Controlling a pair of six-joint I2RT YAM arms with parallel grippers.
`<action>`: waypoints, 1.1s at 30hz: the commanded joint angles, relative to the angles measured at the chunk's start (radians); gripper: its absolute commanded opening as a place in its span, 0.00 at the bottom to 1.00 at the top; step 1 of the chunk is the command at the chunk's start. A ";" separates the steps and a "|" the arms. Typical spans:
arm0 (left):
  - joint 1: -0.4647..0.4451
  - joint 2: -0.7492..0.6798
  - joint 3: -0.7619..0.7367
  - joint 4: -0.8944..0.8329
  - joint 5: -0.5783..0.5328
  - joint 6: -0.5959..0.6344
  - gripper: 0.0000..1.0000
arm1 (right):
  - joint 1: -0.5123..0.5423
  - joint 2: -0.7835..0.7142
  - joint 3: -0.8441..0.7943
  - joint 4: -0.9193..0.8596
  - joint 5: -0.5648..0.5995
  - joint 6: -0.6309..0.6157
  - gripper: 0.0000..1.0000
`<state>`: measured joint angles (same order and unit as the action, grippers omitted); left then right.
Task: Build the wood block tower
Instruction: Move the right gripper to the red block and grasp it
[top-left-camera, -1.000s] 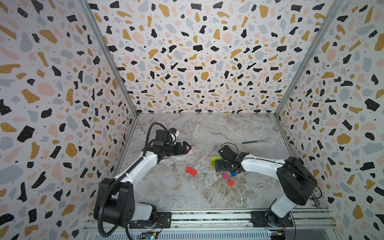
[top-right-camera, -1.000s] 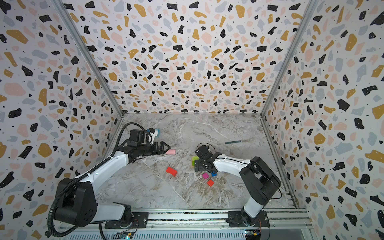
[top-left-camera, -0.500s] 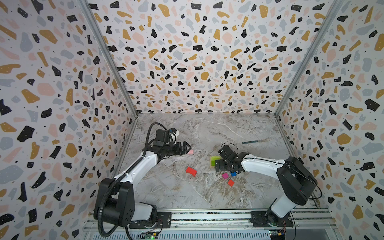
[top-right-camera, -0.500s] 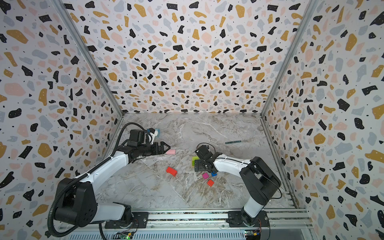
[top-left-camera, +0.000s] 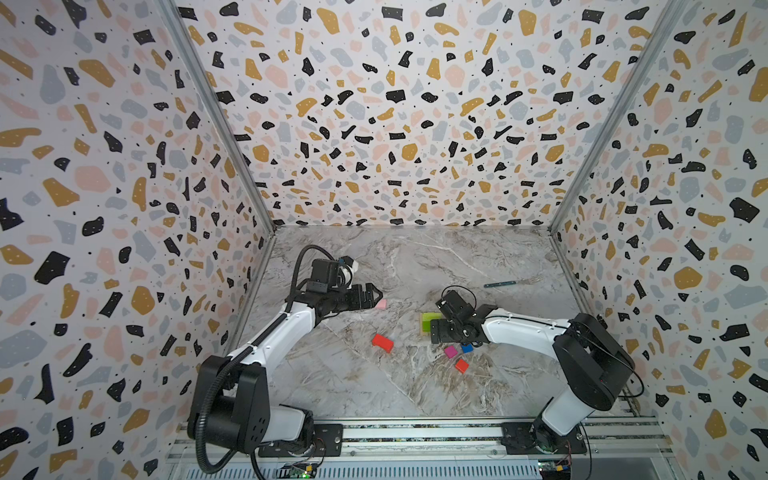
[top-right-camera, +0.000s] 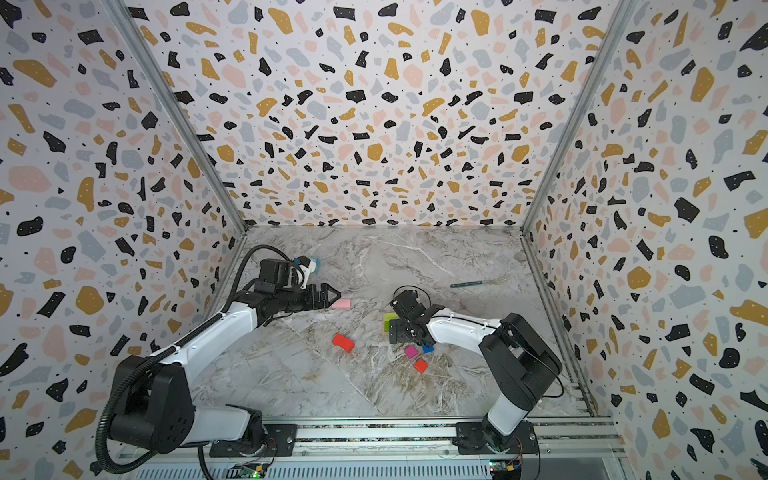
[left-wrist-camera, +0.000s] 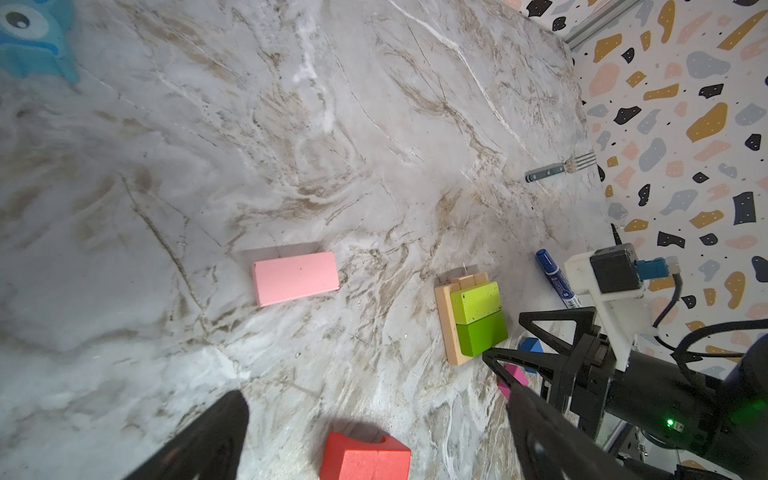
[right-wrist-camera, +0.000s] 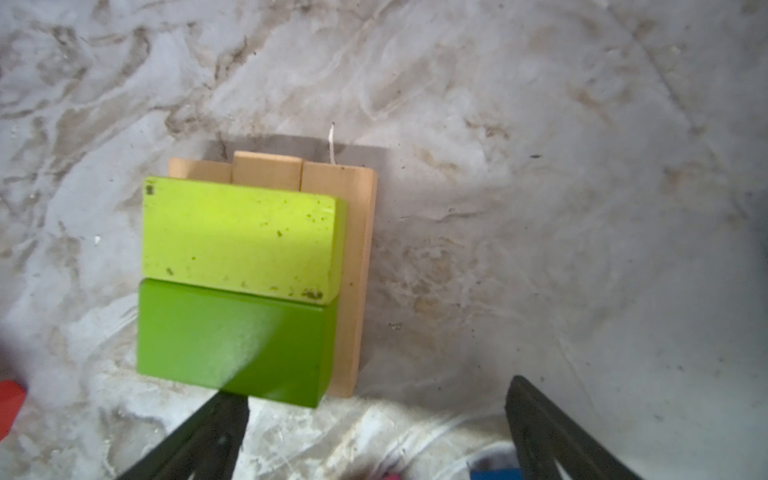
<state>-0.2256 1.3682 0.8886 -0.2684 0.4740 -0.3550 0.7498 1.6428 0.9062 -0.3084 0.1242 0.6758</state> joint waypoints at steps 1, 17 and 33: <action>-0.006 0.002 0.003 0.012 0.014 0.012 0.98 | -0.006 -0.014 0.018 -0.026 0.009 0.007 0.97; -0.003 0.012 0.010 0.003 0.001 0.017 0.98 | -0.001 -0.161 0.013 -0.109 -0.009 -0.048 0.97; 0.003 0.037 0.004 0.010 0.020 0.017 0.98 | 0.040 -0.272 0.043 -0.115 -0.095 -0.276 0.87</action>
<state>-0.2253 1.3960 0.8886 -0.2687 0.4728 -0.3511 0.7715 1.4158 0.9062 -0.3969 0.0433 0.4667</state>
